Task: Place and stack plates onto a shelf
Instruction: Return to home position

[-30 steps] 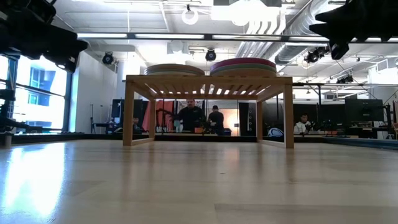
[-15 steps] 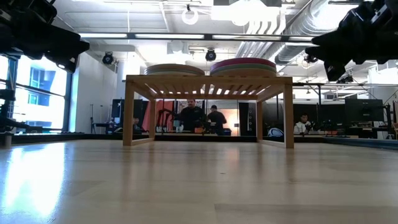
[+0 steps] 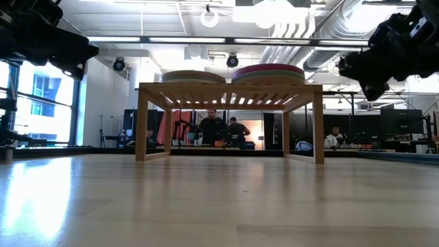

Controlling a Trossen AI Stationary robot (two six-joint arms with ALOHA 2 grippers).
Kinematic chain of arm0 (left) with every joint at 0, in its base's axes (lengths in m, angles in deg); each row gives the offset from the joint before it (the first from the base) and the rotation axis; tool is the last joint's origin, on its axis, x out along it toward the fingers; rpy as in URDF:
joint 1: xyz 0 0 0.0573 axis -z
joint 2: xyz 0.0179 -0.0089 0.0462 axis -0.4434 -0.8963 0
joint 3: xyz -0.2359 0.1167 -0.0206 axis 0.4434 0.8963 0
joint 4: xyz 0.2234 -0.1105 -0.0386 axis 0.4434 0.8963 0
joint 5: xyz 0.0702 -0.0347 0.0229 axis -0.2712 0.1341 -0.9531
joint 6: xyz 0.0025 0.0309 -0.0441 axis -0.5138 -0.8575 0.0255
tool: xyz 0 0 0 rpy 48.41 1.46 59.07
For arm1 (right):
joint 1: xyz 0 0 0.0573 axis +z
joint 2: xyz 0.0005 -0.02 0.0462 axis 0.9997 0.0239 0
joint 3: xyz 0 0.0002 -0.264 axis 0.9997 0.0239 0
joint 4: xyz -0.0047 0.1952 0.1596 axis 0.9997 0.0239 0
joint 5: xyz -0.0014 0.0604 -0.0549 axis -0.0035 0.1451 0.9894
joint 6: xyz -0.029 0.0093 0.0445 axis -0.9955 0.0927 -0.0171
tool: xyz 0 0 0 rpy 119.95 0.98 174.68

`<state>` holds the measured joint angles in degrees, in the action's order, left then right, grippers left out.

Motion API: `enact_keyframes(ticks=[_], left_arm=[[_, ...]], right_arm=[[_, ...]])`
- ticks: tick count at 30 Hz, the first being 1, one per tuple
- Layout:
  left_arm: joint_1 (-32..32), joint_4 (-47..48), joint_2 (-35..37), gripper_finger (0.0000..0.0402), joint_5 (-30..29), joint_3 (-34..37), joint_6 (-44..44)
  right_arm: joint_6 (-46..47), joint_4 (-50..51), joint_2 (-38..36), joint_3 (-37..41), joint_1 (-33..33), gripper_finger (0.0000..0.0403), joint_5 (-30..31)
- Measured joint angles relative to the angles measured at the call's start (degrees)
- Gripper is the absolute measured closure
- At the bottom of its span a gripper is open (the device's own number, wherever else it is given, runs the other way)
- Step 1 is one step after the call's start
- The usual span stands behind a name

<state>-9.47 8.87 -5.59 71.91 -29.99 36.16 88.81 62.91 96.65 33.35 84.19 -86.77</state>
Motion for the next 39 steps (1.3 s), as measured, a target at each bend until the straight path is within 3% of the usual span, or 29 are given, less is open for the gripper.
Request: enact_keyframes(ticks=[9, 19, 39], left_arm=[[0.0, 0.0, 0.0, 0.0293, 0.0, 0.0, 0.0], [0.0, 0.0, 0.0, 0.0293, 0.0, 0.0, 0.0], [0.0, 0.0, 0.0, 0.0293, 0.0, 0.0, 0.0]], right_arm=[[2.8, 3.2, 0.0, 0.0, 0.0, 0.03, -0.1], [15.5, 6.3, 0.4, 0.0, 0.0, 0.03, 0.0], [15.1, 6.4, 0.4, 0.0, 0.0, 0.03, 0.0]])
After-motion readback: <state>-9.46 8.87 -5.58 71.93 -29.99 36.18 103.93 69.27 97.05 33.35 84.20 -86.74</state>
